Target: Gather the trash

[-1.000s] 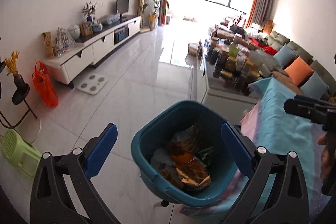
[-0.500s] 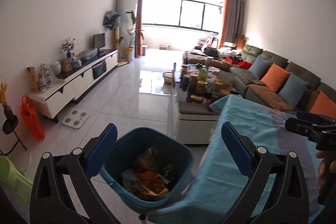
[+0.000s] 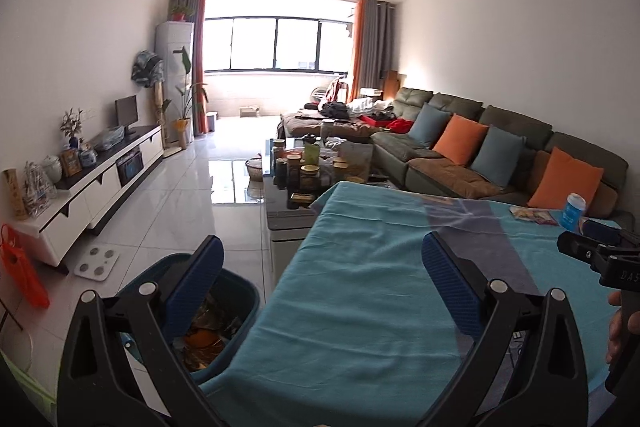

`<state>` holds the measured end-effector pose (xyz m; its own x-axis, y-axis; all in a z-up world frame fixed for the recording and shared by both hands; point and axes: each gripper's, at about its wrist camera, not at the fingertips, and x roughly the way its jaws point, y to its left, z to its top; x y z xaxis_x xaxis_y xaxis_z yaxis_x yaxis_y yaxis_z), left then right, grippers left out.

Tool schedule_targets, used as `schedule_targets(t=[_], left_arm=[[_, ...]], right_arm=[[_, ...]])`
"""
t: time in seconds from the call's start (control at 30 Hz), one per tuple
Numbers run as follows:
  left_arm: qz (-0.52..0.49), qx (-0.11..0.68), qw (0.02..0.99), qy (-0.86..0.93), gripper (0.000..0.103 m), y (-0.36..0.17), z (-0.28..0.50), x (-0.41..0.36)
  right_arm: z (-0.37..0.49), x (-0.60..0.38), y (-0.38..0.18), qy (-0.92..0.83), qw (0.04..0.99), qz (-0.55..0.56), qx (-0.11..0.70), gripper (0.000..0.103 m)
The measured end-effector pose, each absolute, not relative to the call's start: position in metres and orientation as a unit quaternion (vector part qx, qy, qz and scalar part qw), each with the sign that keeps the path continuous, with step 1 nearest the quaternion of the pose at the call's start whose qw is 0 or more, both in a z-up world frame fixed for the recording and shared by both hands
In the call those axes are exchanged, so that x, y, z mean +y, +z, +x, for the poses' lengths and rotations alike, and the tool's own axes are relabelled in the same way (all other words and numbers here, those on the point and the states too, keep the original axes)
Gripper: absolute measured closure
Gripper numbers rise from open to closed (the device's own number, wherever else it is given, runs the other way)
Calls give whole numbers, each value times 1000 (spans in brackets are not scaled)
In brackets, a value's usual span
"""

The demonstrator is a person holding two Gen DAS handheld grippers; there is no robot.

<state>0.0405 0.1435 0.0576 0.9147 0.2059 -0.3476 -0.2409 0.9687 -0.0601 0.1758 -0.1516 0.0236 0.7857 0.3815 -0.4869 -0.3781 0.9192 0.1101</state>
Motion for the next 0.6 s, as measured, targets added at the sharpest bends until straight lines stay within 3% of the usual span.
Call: schedule_targets(t=[0.6], left_arm=[[-25, 159, 986, 51, 5, 34, 40, 76]], right_arm=[[86, -233, 4, 41, 986, 19, 162, 7]])
